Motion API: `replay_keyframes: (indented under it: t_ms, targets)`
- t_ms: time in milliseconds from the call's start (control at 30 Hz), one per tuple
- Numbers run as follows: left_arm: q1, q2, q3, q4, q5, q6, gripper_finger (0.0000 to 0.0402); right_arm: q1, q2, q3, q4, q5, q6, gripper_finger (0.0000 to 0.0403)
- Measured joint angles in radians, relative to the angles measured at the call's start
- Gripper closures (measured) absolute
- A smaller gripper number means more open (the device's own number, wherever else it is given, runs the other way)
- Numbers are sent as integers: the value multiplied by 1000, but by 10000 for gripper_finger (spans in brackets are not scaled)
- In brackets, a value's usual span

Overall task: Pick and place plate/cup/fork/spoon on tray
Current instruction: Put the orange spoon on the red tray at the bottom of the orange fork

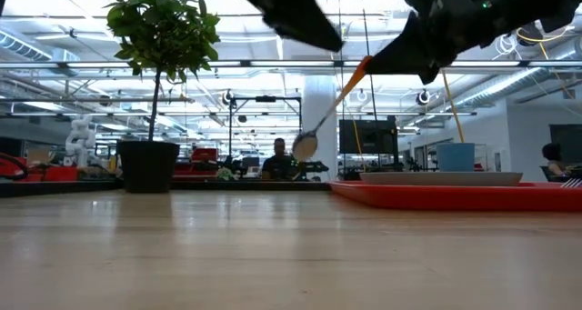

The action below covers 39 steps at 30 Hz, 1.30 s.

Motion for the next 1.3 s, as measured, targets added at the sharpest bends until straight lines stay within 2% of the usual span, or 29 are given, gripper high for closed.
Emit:
replay_keyframes:
  t_ms: [200,367,467,633,867,1133,1233,1300]
  targets:
    - [8,59,0,181,-9,23,227,0,-50,0,-70,-4,13,402]
    - [31,101,0,181,-14,31,207,2,-70,0,-105,-6,12,403]
    - [42,106,0,182,-13,31,209,2,-71,0,-102,-7,12,403]
    - [59,106,0,178,43,23,239,2,-70,0,-98,-11,11,403]
    - [64,130,-1,157,67,37,306,2,-70,0,-55,-57,11,403]
    - [68,146,-1,172,98,80,384,2,-70,0,-56,-59,4,403]
    - [68,146,-1,174,103,81,391,2,-71,0,-56,-67,-11,403]
    - [65,140,-1,165,104,83,388,2,-77,0,-56,-110,-30,399]
